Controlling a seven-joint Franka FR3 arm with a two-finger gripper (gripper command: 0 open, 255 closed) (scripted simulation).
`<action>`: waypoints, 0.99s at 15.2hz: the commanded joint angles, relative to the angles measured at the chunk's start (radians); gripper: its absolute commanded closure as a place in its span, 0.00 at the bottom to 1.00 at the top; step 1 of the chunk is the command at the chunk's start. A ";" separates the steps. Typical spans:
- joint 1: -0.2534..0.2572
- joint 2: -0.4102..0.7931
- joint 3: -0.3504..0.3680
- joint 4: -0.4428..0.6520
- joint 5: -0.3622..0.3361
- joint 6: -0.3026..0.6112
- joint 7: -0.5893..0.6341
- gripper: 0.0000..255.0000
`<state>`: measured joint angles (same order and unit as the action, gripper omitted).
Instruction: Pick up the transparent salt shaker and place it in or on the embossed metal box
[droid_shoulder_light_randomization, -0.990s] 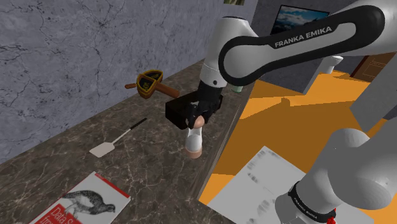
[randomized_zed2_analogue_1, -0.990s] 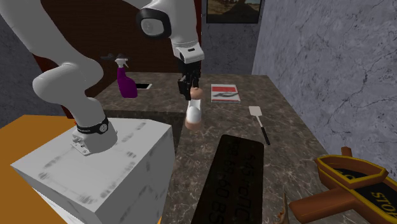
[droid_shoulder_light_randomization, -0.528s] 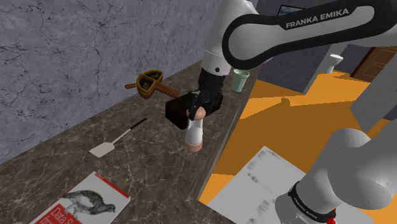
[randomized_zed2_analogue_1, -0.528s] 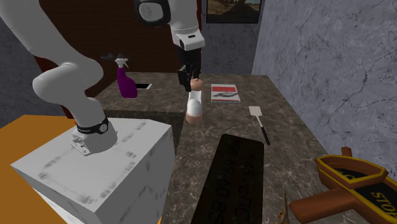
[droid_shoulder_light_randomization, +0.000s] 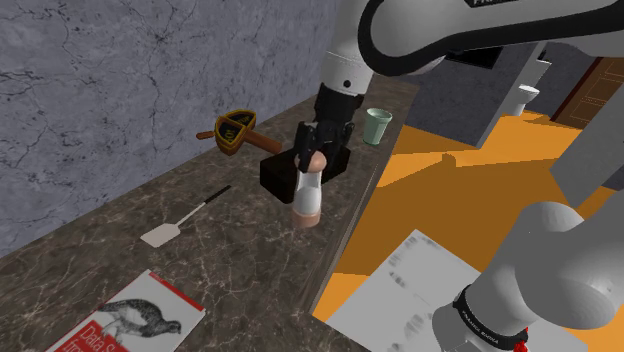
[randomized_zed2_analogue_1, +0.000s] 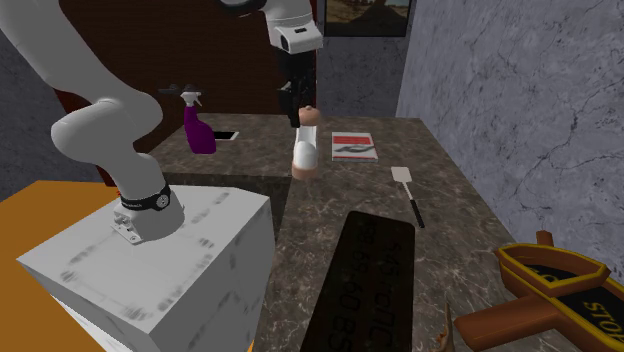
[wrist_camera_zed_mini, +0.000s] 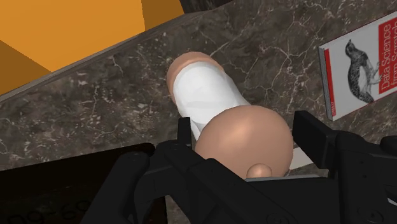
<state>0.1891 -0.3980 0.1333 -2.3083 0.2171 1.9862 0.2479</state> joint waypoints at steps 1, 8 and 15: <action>-0.001 -0.005 -0.002 0.022 -0.002 -0.027 0.004 1.00; -0.003 -0.012 -0.007 0.109 -0.010 -0.120 0.017 1.00; -0.038 0.064 -0.067 0.239 -0.037 -0.188 -0.054 1.00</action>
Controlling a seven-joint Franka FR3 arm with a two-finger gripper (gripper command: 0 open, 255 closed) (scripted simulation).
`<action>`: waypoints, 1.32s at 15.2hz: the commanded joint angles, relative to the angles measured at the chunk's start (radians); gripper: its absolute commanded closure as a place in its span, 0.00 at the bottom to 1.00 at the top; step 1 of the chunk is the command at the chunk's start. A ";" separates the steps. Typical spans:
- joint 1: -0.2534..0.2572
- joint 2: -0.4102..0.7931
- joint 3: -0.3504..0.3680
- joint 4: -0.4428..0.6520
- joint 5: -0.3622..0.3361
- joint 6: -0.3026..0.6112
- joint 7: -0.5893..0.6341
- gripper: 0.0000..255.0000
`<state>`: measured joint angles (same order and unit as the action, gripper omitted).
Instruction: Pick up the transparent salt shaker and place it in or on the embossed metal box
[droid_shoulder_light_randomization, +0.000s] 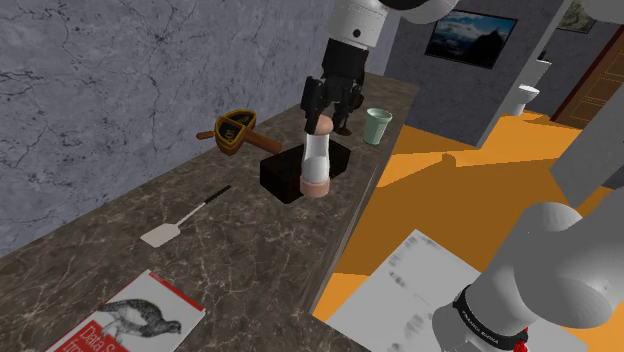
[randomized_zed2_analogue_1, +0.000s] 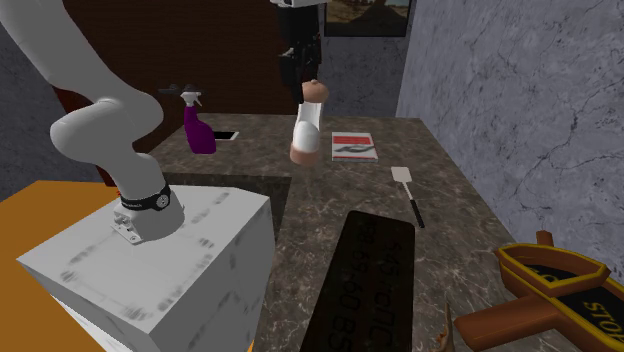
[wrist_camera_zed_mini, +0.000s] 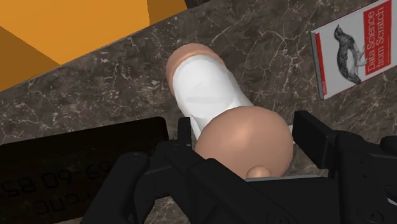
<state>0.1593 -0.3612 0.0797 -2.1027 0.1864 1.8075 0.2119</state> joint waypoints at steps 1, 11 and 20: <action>-0.016 0.048 -0.027 0.060 -0.011 -0.018 -0.036 1.00; -0.093 0.300 -0.147 0.404 -0.025 -0.140 -0.212 1.00; -0.192 0.631 -0.222 0.902 0.020 -0.335 -0.347 1.00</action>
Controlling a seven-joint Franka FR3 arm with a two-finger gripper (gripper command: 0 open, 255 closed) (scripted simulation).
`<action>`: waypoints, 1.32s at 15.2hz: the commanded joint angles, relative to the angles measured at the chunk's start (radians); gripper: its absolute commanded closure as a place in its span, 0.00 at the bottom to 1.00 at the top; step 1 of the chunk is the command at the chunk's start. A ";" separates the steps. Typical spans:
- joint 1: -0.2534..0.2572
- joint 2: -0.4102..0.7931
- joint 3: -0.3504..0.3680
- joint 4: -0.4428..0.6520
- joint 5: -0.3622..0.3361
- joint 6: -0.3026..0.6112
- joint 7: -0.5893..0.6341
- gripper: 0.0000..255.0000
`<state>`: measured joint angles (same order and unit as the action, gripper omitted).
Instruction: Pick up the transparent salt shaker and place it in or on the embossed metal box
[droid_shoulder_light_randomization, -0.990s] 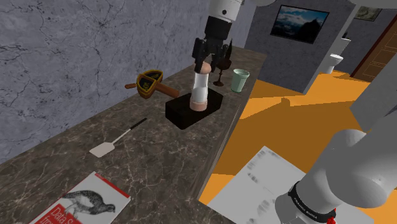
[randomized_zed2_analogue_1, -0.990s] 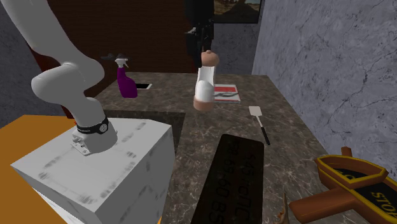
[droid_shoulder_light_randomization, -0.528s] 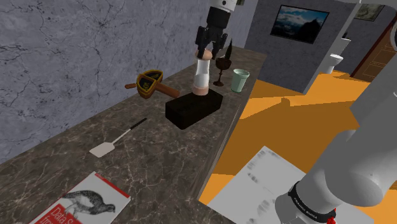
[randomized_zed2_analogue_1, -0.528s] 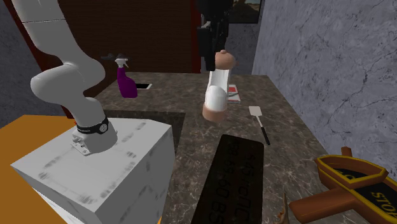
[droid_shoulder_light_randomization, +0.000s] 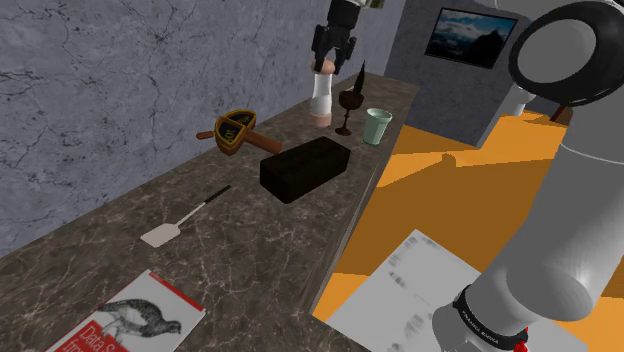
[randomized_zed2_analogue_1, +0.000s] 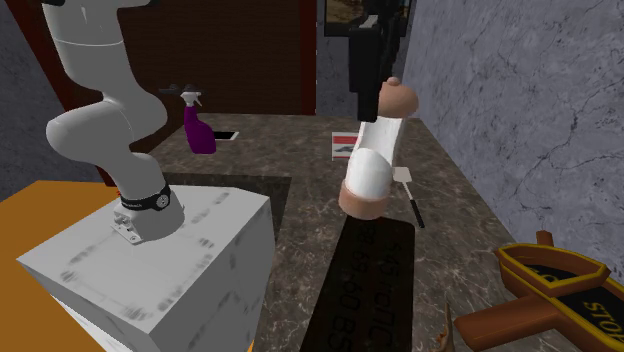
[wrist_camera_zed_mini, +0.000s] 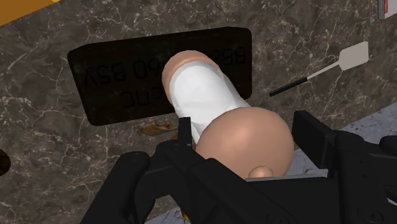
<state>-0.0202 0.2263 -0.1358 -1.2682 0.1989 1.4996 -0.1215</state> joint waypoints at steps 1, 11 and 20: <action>-0.037 0.117 -0.013 0.186 0.021 -0.076 -0.029 1.00; -0.021 0.052 -0.011 -0.048 0.009 0.092 -0.051 1.00; -0.013 0.029 -0.010 -0.201 0.008 0.221 -0.070 1.00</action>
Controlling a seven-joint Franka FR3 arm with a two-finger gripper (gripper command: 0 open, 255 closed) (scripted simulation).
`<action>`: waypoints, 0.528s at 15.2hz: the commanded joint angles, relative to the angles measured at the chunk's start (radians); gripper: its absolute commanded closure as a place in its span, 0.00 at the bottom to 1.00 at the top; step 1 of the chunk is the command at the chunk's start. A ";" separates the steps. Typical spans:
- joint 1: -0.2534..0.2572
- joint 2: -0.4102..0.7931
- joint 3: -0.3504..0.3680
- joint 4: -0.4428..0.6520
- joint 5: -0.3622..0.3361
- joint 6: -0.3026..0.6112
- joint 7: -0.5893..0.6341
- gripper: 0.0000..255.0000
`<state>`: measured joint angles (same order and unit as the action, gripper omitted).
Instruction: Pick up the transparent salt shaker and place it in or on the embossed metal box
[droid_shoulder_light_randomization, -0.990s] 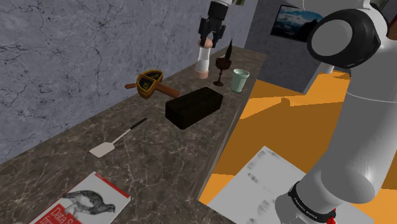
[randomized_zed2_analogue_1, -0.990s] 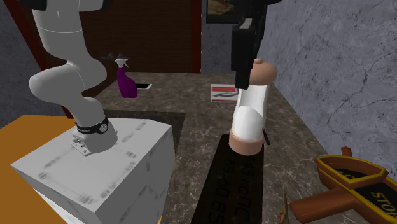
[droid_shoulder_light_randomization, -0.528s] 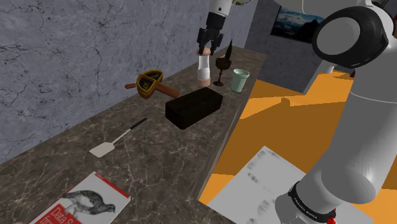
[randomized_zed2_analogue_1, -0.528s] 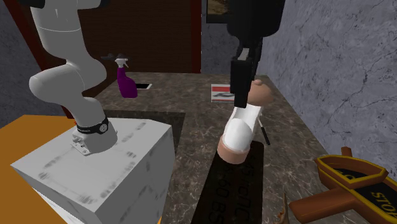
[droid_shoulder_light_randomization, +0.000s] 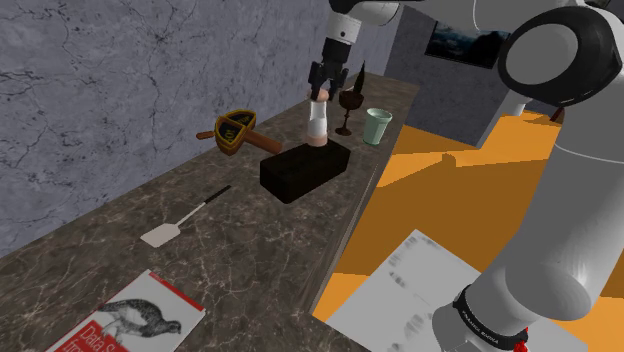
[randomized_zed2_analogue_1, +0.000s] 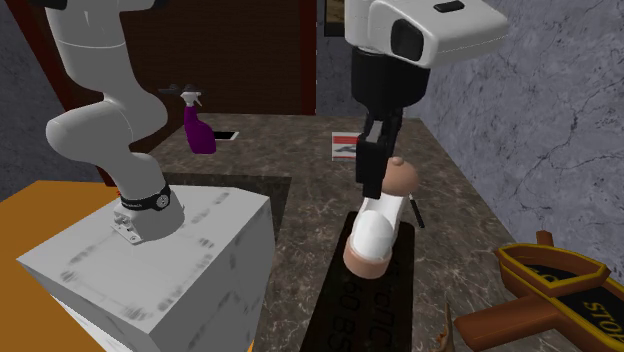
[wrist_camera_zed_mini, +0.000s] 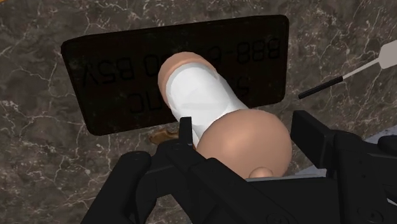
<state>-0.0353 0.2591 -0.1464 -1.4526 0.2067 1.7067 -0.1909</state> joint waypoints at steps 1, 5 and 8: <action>0.003 -0.004 0.001 -0.031 0.000 0.028 -0.002 1.00; 0.005 -0.006 0.002 -0.086 0.002 0.081 -0.011 1.00; 0.006 -0.004 0.002 -0.121 0.004 0.116 -0.016 1.00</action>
<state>-0.0301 0.2569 -0.1441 -1.5604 0.2100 1.8116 -0.2056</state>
